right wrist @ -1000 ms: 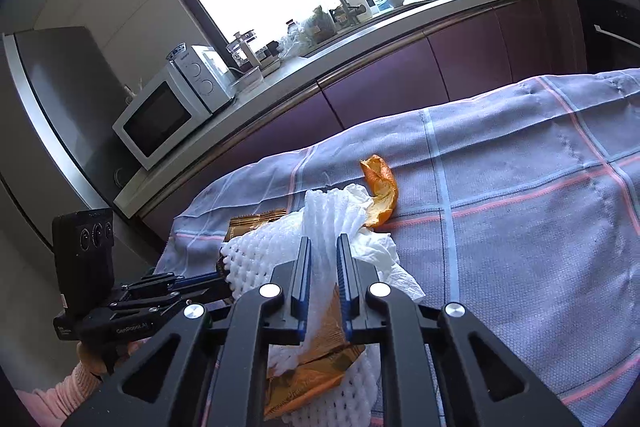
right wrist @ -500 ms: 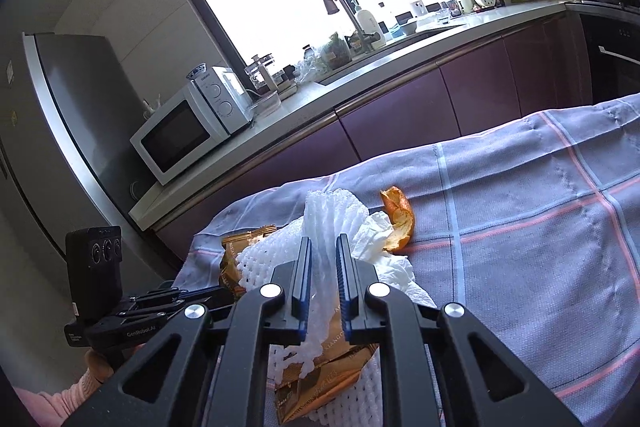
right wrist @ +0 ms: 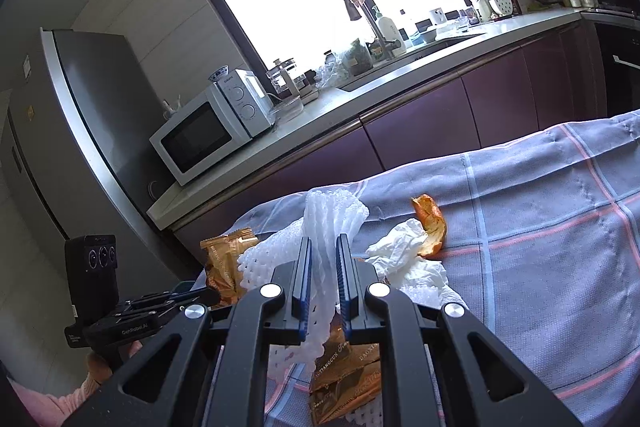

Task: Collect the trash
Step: 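Carry gold bag in left gripper and netting in right gripper to the teal bin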

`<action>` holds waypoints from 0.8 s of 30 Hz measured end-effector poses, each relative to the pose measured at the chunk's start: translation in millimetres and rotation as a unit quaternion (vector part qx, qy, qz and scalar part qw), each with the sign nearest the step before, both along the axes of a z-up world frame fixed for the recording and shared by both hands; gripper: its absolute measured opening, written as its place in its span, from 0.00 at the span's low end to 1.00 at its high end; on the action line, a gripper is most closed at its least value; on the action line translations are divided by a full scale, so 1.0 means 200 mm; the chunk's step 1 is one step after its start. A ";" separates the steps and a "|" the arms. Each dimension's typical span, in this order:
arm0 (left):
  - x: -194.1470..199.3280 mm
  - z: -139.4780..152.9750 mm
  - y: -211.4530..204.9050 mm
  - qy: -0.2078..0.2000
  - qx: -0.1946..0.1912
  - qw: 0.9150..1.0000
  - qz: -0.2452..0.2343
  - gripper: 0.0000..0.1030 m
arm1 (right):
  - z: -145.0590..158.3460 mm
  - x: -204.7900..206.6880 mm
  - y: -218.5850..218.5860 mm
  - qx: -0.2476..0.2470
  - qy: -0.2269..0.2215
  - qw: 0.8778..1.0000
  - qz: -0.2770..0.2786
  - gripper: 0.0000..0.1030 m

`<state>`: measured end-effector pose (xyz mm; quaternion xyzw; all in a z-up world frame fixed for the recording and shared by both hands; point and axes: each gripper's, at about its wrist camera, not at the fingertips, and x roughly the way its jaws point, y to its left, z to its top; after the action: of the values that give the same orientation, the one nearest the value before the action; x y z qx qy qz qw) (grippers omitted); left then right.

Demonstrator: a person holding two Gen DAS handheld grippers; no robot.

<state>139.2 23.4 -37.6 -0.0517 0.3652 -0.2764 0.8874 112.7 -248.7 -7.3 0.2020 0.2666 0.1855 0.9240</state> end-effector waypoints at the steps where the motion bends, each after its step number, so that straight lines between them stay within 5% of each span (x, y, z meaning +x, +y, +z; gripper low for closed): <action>1: -0.01 0.01 0.01 -0.003 0.001 1.000 0.003 0.04 | 0.00 0.00 0.01 0.001 0.000 1.000 0.002 0.11; 24: -0.24 0.14 0.47 -0.034 -0.010 0.996 0.076 0.03 | 0.01 0.04 0.36 -0.001 0.004 0.997 0.080 0.11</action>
<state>91.6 117.5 -9.0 -0.0793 0.3266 -0.2132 0.9174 121.5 -177.5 -5.3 0.1796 0.2858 0.2579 0.9053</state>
